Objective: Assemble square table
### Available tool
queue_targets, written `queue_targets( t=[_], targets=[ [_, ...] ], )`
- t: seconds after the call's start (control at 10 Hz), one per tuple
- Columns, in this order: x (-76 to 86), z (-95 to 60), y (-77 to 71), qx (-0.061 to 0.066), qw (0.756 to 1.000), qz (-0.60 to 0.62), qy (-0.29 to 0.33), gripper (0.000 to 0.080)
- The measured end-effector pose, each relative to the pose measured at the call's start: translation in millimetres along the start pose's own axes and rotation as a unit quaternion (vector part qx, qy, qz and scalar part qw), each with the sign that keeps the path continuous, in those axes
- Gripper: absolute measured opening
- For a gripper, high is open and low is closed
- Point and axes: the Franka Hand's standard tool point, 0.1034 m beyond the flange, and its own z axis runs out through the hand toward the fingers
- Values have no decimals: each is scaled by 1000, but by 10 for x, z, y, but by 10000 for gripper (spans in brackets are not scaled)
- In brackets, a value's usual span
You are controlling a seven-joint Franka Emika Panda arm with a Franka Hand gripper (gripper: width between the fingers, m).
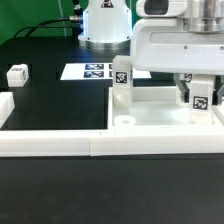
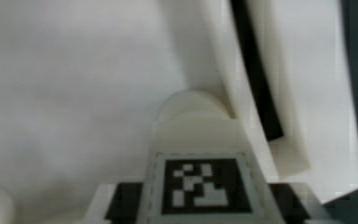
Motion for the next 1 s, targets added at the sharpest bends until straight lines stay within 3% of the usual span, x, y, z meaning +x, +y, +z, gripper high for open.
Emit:
queue_targets(
  t=[0.2, 0.4, 0.6, 0.9, 1.0],
  targets=[
    [-28, -24, -52, -5, 994, 113, -9, 267],
    [-27, -13, -55, -11, 969, 246, -14, 268],
    [-46, 26, -81, -8, 922, 386, -21, 268],
    [-44, 36, -89, 17, 817, 575, -38, 268],
    [-41, 34, -87, 18, 797, 602, -43, 268]
  ],
)
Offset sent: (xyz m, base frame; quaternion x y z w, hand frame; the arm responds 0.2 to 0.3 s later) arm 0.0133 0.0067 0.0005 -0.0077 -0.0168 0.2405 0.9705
